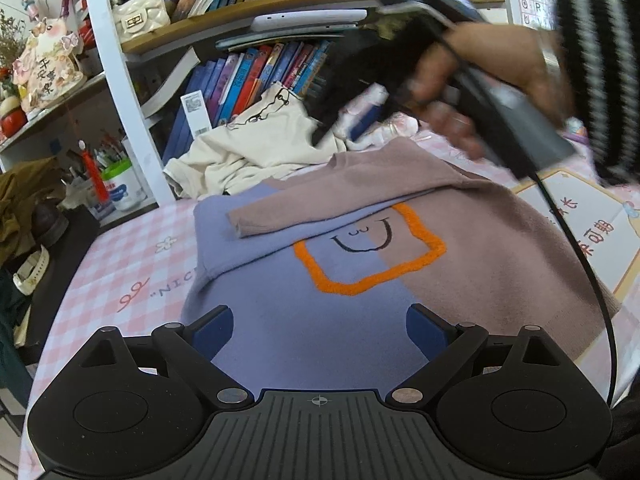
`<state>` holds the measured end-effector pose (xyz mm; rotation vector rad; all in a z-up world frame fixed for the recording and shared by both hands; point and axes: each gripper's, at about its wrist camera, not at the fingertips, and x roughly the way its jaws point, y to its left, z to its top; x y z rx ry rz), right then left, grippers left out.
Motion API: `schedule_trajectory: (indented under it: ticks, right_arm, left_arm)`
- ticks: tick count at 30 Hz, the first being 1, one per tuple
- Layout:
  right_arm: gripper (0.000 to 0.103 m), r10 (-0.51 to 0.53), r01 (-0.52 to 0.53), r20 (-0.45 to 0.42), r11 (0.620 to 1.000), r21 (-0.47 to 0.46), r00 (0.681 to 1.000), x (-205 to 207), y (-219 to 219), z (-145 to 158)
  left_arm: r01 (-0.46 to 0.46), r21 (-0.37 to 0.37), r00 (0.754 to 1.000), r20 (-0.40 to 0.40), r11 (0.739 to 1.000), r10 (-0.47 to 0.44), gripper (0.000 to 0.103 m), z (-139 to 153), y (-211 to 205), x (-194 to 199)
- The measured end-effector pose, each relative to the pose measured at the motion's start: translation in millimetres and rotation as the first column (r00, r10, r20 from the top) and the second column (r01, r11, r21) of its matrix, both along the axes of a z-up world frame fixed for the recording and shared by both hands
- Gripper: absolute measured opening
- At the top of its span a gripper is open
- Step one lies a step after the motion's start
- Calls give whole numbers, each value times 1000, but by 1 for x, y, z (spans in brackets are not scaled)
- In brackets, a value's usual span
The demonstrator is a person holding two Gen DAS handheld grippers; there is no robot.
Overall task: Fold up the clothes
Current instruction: 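Fold the pink sleeve across the sweater chest with the right gripper and release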
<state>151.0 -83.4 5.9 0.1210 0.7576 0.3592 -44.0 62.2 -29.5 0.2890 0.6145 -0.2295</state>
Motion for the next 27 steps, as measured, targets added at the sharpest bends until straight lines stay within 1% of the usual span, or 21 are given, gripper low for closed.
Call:
schedule_trajectory:
  ticks: [5, 10, 14, 16, 19, 21, 24, 27]
  right_arm:
    - [41, 2, -5, -45, 998, -67, 999, -39, -16, -17]
    - [41, -24, 12, -68, 987, -163, 997, -87, -40, -27]
    - [46, -65, 48, -75, 975, -215, 995, -125, -61, -30]
    - [47, -96, 77, -77, 973, -218, 992, -141, -73, -31]
    - [56, -150, 133, -75, 972, -196, 986, -164, -89, -31]
    - [61, -172, 156, -75, 971, -180, 982, -177, -97, -33]
    - [67, -176, 162, -68, 971, -174, 982, -196, -106, -36]
    - [69, -174, 159, -77, 973, -167, 982, -211, -114, -37]
  left_arm:
    - [-17, -9, 1000, -22, 1000, 17, 95, -1, 4, 4]
    - [-32, -47, 999, -39, 998, 30, 95, -2, 7, 7]
    - [-57, -56, 997, -64, 997, 53, 95, -3, 8, 8]
    - [-65, -74, 996, -69, 995, 60, 95, -2, 8, 6]
    - [-82, -109, 994, -80, 991, 74, 95, -2, 5, 1]
    - [-93, -116, 992, -90, 989, 83, 95, -2, -1, 2]
    - [-103, -95, 991, -90, 990, 94, 95, 1, -13, -5]
    - [-109, -92, 989, -106, 990, 99, 95, 4, -24, -17]
